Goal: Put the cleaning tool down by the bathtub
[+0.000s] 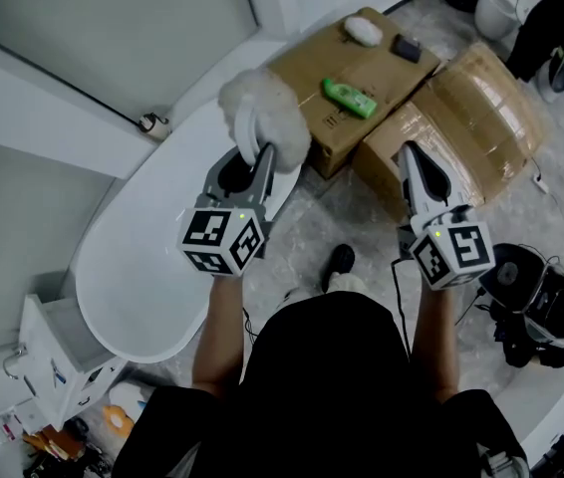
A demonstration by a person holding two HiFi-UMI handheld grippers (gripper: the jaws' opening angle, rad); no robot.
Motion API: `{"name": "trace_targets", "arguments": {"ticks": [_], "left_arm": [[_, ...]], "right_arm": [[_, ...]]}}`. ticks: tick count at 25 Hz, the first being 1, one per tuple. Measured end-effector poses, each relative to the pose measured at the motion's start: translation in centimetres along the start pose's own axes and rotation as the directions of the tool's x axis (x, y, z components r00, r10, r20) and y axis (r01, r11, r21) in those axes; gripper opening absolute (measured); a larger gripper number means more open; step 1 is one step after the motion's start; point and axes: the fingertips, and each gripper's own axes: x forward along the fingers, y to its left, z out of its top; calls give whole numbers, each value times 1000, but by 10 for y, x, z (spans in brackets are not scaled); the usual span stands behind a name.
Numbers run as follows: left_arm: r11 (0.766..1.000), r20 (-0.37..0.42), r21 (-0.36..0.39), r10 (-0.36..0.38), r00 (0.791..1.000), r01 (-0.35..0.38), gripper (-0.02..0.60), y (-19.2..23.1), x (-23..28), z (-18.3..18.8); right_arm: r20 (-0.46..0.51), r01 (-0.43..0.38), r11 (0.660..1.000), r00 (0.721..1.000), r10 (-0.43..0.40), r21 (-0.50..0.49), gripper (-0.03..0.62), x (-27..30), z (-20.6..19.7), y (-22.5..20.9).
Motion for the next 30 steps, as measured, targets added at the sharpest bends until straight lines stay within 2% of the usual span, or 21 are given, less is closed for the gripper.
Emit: {"name": "trace_targets", "arguments": {"ticks": [5,16,30], "left_arm": [[1000,-5,5,11,1000,-11,89,-14,28,-3],[999,-20,0,34,999,-34,89,-22,69,-3],[1000,-27,-13,27,999,-27,89,0,112,4]], "right_arm": [[6,-10,1000,1000,10,12,11,8,0,-35],[-2,-32,999,999,33,40,11,25,-5,-75],[-22,-22,999,999,23,41,11,60,-5,-95]]}}
